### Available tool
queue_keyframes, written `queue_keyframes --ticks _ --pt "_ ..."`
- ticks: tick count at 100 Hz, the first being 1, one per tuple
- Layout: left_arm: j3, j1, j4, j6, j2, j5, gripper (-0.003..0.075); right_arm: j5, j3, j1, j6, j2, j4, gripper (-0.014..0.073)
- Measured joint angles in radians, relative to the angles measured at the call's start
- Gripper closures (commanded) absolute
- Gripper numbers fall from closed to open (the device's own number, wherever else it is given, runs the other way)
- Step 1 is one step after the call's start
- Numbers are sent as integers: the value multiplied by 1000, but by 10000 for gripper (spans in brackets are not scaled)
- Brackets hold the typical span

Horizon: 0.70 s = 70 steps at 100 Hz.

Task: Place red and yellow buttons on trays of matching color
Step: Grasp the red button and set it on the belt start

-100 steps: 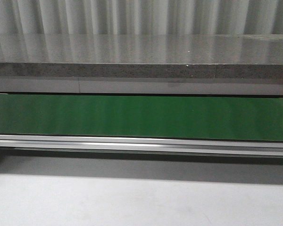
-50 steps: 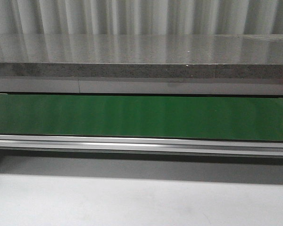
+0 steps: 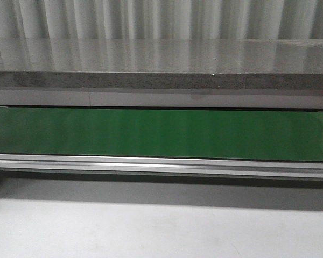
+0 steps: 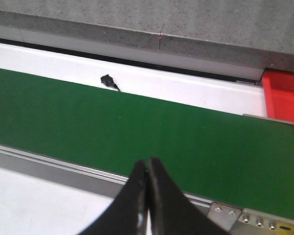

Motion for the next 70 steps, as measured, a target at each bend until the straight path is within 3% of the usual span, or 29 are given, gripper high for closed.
queue_keyframes --ticks 9,14,48,70 --pt "0 0 -4 0 0 -4 127 0 0 0 0 0 0 659" --pt "1 0 -8 0 0 -11 92 0 0 0 0 0 0 659" --pt "-18 4 -58 0 -45 -90 134 0 0 0 0 0 0 659" --pt "-66 115 -61 0 -58 -71 134 0 0 0 0 0 0 659"
